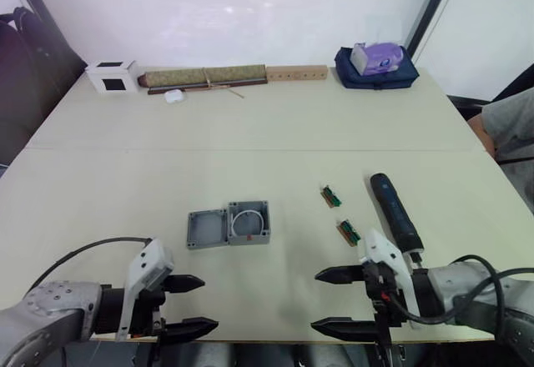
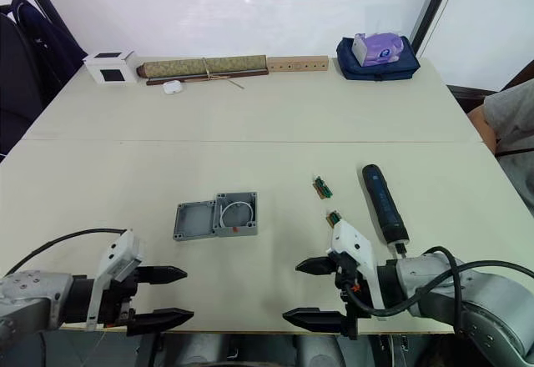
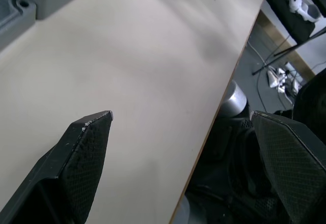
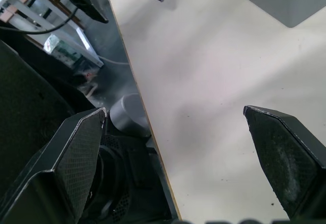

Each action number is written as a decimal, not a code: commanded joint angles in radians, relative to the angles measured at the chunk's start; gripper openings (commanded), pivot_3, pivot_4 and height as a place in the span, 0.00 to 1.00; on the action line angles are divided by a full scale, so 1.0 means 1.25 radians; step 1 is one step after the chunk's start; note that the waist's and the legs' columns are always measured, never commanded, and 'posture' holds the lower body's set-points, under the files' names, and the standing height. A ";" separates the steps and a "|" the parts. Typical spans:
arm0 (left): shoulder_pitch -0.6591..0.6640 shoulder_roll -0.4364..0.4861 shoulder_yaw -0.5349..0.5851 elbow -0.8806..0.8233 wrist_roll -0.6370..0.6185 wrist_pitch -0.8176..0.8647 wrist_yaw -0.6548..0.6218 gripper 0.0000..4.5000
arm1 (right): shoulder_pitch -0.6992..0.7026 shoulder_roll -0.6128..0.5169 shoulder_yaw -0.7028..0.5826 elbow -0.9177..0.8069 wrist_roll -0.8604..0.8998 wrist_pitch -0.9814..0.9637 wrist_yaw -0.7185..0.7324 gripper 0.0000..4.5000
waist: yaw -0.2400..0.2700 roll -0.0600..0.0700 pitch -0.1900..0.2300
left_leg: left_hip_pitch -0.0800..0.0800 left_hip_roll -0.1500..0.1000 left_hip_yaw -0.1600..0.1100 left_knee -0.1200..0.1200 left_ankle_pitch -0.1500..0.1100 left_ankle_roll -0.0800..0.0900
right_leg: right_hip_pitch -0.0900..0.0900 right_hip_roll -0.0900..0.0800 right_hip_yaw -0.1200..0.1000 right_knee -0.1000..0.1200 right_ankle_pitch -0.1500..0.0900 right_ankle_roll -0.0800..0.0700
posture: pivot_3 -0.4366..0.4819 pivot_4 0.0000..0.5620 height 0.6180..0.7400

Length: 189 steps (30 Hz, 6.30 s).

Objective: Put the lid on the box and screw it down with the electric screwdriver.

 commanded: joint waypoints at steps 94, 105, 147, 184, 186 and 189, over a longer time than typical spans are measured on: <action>-1.228 -0.354 -0.756 0.971 0.741 -0.853 -0.528 0.00 | -0.201 0.155 0.004 -0.038 -0.130 0.073 -0.297 1.00 | 0.017 -0.002 0.000 | -0.003 -0.004 -0.001 0.005 -0.001 0.002 | -0.001 0.002 -0.002 0.006 0.002 0.005 | 0.48 0.27 1.00; -1.322 -0.408 -0.903 1.169 0.635 -0.968 -0.560 0.00 | -0.157 0.169 -0.031 -0.079 -0.108 0.094 -0.355 1.00 | 0.007 -0.002 0.000 | -0.003 -0.004 -0.002 0.005 -0.001 0.002 | -0.002 0.002 -0.001 0.006 0.002 0.005 | 0.48 0.27 1.00; -0.959 0.057 -0.454 0.390 0.315 0.538 -0.051 0.47 | -0.463 0.055 0.319 -0.018 -0.341 -0.031 -0.151 1.00 | -0.003 -0.002 0.000 | -0.002 -0.002 -0.003 0.006 -0.001 0.002 | -0.002 0.001 -0.001 0.010 0.001 0.006 | 0.48 0.27 1.00; -0.768 -0.155 -0.273 0.508 -0.261 0.605 0.828 0.01 | -0.460 0.162 0.262 0.013 -0.433 0.015 -0.121 1.00 | 0.004 0.002 -0.003 | 0.014 -0.005 -0.004 0.004 -0.001 0.001 | 0.013 -0.003 -0.001 0.012 0.000 0.005 | 0.48 0.27 1.00; -0.772 -0.172 -0.259 0.502 -0.256 0.605 0.837 0.01 | -0.453 0.178 0.227 0.007 -0.401 0.033 -0.124 1.00 | 0.008 0.002 -0.003 | 0.015 -0.006 -0.004 0.004 -0.001 0.001 | 0.013 -0.004 -0.001 0.012 0.000 0.005 | 0.48 0.27 1.00; -0.807 -0.213 -0.191 0.500 -0.211 0.577 0.808 0.01 | -0.445 0.268 0.111 0.024 -0.299 0.076 -0.161 1.00 | 0.016 0.002 -0.003 | 0.014 -0.006 -0.004 0.004 -0.001 0.001 | 0.013 -0.004 -0.001 0.012 0.000 0.005 | 0.48 0.27 1.00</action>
